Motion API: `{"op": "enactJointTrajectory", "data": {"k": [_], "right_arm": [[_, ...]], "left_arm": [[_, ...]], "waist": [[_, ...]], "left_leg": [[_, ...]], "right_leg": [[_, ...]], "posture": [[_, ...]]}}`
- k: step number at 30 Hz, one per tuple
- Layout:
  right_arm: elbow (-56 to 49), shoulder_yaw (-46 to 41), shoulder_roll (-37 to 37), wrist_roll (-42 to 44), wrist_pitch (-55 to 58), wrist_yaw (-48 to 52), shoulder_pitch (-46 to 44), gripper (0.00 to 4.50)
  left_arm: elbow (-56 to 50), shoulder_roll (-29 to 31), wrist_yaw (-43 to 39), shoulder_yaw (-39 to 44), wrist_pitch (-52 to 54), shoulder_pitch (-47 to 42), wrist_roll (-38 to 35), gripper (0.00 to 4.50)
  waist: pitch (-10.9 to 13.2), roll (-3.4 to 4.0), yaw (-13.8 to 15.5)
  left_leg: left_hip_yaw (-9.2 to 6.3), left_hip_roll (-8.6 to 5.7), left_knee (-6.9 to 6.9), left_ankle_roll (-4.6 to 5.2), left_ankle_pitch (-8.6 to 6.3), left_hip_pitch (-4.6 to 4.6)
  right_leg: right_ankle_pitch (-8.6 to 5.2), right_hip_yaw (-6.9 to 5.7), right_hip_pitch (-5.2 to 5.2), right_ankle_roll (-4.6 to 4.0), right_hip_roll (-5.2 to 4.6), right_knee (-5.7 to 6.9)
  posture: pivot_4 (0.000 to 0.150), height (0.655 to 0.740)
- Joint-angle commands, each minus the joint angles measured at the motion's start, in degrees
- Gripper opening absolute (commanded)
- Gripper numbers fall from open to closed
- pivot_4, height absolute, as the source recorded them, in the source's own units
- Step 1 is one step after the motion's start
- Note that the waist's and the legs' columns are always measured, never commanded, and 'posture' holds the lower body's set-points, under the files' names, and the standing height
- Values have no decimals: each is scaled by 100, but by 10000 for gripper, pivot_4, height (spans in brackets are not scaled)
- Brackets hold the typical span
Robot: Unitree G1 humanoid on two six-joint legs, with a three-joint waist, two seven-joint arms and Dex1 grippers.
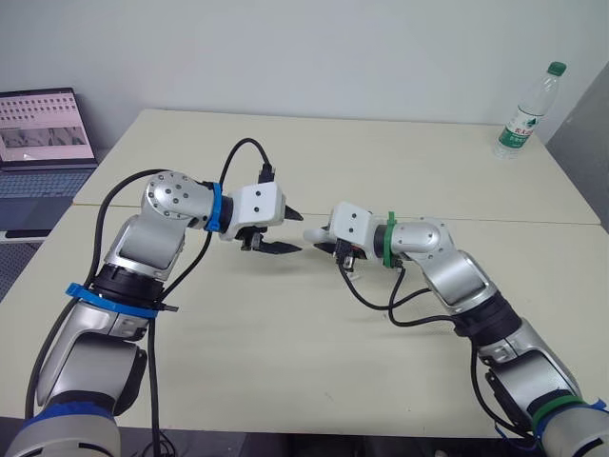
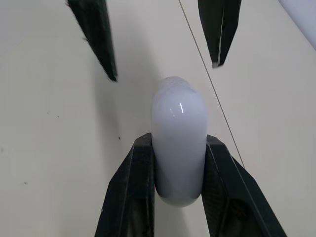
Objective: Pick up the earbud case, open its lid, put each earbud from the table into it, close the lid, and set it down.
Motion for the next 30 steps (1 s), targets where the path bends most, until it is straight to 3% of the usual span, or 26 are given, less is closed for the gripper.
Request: {"op": "enactJointTrajectory", "data": {"k": [1,22,26,30], "right_arm": [[-317,-34,61,44,42,39,-67,9364],[-423,-40,243,33,176,11,-116,9364],[-435,-43,250,43,178,5,-121,9364],[-432,-58,256,29,166,27,-121,9364]], "left_arm": [[-40,-28,40,90,-60,-204,8,17000],[-68,-88,8,30,19,-218,98,17000],[-100,-87,-59,27,65,-207,60,8435],[-130,-67,-109,27,115,-184,51,7838]], "waist": [[0,0,0],[0,0,1],[0,0,0],[0,0,-1]], "left_leg": [[0,0,0,0,0,0],[2,-2,6,0,0,1],[1,-2,7,0,0,1],[4,-3,8,0,0,2]], "right_leg": [[0,0,0,0,0,1],[0,1,0,0,-2,10],[0,0,0,0,-2,14],[0,0,-3,0,-1,19]], "posture": [[1500,7400],[1500,7400],[1500,7400],[1500,7400]]}}
